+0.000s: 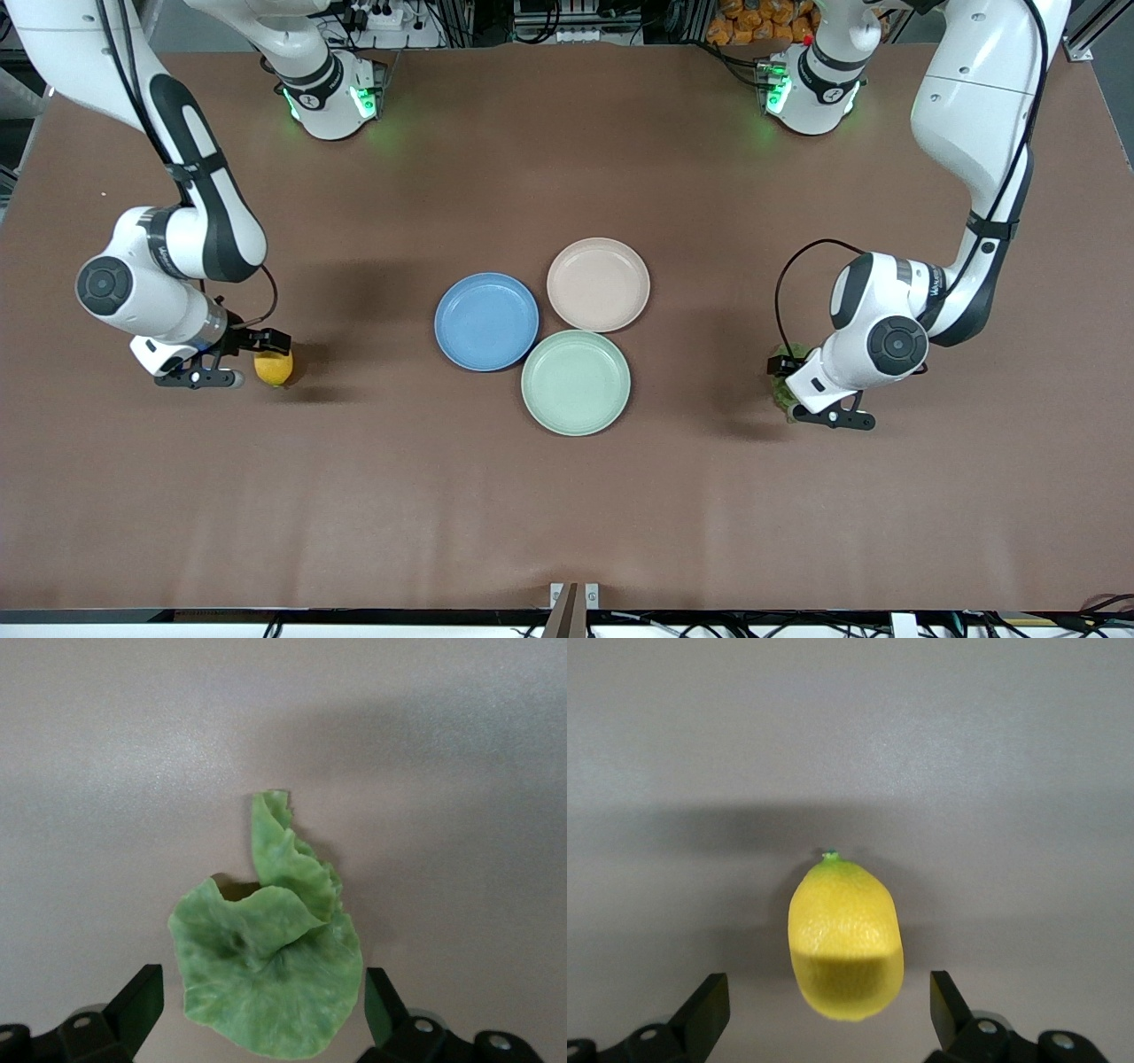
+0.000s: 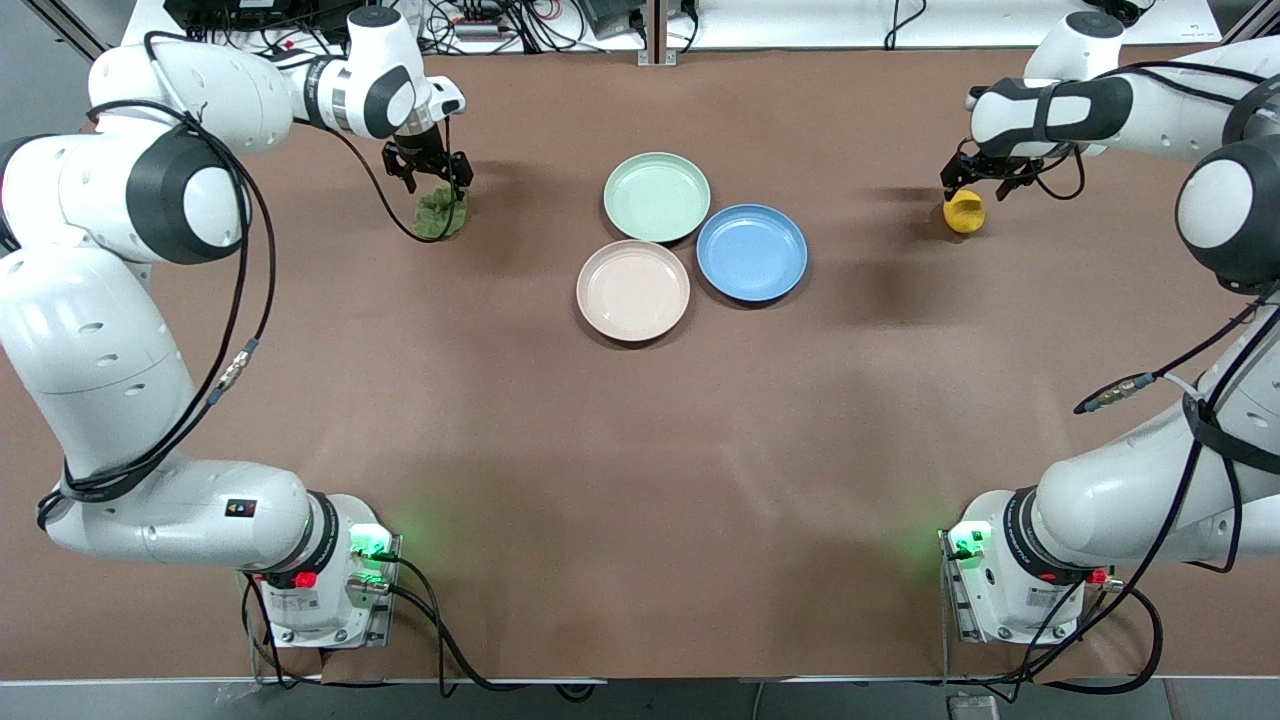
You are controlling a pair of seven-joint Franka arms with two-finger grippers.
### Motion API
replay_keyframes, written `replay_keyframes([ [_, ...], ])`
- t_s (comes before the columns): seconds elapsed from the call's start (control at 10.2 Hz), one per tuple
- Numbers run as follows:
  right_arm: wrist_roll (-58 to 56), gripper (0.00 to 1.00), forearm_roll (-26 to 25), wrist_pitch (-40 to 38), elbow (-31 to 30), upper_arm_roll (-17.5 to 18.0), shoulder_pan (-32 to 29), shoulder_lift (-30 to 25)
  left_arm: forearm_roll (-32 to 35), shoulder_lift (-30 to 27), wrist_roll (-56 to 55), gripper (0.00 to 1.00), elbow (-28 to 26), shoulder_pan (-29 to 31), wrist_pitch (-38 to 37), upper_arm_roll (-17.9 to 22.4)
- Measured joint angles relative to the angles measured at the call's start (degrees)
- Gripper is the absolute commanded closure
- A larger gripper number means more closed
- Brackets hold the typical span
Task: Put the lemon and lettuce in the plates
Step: 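Close the left gripper on the lettuce while the right gripper grasps the lemon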
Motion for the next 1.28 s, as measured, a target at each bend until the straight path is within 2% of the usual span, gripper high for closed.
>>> replay_keyframes([
  [0.98,0.0,0.0,0.0,6.6,-0.7,-0.1,0.0,5.8,0.0,2.3,0.0,0.0,-0.3,0.0,1.4,0.0],
  [1.18,0.0,0.0,0.0,8.1,-0.9,-0.2,-0.1,6.6,0.0,2.7,-0.3,0.75,-0.3,0.0,1.5,0.1],
  [1.28,0.0,0.0,0.0,9.8,-1.4,-0.2,-0.1,6.9,0.0,2.8,-0.3,1.0,-0.3,0.1,1.5,0.1],
])
